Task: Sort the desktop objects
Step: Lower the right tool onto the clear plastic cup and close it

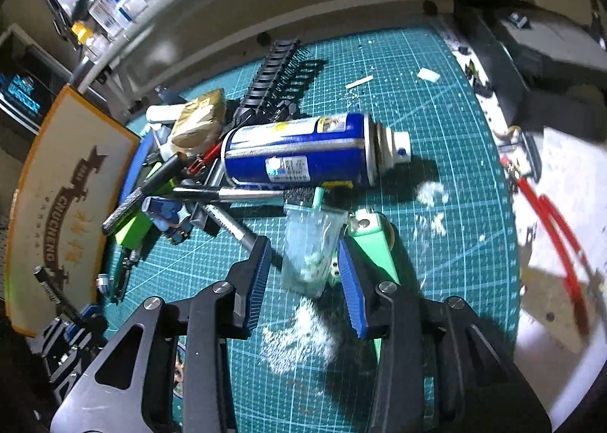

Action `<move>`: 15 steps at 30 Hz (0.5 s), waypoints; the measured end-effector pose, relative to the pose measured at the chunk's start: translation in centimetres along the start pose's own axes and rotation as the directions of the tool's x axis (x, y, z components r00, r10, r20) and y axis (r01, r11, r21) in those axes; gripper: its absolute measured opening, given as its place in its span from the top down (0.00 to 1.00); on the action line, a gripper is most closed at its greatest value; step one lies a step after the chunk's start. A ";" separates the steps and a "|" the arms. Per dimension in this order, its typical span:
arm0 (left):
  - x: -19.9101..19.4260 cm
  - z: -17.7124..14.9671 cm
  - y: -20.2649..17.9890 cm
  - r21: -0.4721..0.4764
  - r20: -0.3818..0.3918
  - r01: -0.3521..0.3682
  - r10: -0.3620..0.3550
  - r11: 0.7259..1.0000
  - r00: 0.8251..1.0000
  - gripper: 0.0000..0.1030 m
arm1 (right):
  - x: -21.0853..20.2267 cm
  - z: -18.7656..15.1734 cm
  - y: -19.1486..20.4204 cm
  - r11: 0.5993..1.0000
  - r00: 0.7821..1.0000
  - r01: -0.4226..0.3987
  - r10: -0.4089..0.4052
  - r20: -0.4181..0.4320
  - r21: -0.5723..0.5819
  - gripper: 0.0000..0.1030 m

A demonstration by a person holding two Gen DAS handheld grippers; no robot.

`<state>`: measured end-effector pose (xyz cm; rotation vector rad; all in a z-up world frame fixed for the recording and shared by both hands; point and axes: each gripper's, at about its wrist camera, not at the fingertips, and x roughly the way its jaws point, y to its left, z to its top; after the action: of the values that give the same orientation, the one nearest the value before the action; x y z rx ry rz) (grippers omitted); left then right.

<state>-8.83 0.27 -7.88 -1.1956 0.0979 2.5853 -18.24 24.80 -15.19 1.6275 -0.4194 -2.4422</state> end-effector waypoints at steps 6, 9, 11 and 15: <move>0.6 0.1 -0.1 -0.007 -0.009 0.007 -0.007 1.000 1.000 0.88 | 1.1 1.6 1.8 0.990 0.994 0.095 -0.101 -0.052 -0.102 0.65; 0.9 0.0 0.0 -0.014 -0.018 0.010 -0.010 1.000 1.000 0.88 | 1.3 1.8 2.1 0.985 0.990 0.120 -0.128 -0.058 -0.128 0.65; 1.1 -0.1 0.0 -0.017 -0.026 0.008 -0.009 1.000 1.000 0.88 | 1.3 1.6 2.4 0.977 0.987 0.146 -0.155 -0.049 -0.153 0.70; 0.9 -0.3 -0.1 -0.015 -0.027 0.003 -0.003 1.000 1.000 0.88 | 1.3 0.9 2.5 0.970 0.984 0.169 -0.175 -0.020 -0.175 0.74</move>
<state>-9.16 0.56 -8.76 -1.2349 0.0832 2.5723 -19.56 22.18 -15.19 1.6932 -0.0598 -2.4866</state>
